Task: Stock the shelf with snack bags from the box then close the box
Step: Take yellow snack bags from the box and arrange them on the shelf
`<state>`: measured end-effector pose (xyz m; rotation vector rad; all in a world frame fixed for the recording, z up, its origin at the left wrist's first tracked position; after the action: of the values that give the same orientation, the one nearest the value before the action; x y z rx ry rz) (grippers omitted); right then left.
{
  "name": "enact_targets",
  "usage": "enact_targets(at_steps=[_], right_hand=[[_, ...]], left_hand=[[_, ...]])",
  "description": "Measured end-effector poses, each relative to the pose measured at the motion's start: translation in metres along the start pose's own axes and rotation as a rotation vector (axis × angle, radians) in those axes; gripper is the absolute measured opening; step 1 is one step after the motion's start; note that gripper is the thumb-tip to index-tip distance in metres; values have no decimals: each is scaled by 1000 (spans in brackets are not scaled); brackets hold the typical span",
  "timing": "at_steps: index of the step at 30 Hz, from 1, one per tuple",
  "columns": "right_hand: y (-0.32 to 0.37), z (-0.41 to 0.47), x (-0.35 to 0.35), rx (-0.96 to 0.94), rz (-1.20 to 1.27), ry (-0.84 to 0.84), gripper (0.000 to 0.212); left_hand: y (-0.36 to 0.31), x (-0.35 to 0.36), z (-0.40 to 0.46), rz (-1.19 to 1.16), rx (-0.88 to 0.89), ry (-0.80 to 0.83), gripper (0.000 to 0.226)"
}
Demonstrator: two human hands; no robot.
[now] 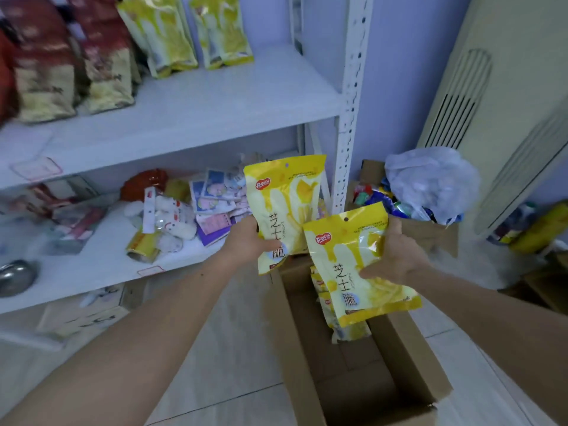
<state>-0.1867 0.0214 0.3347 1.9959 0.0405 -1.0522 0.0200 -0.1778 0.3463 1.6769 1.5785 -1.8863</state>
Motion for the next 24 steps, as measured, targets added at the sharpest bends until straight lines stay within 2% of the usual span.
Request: enact_targets(at_steps=[4, 11, 16, 24], right_hand=[[70, -30, -29, -73, 24, -43, 110], [179, -60, -65, -202, 76, -104, 102], [241, -57, -73, -246, 49, -99, 105], [330, -8, -89, -347, 119, -130, 108]], left_hand=[[-19, -76, -25, -15, 30, -42, 41], [-33, -185, -61, 28, 69, -137, 38], [-34, -237, -65, 32, 76, -172, 31], [-26, -296, -16, -18, 95, -218, 35]])
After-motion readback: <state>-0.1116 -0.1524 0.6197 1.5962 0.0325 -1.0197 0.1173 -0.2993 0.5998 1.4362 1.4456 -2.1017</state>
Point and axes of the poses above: each hand's wrist, its own z-axis towards the middle knuckle, its own x-axis out of the palm, y = z × x, the point moved 7 cm from there along z, towards the middle knuckle, and after that the axes turned 15 degrees about z, right-handed, at the moved point
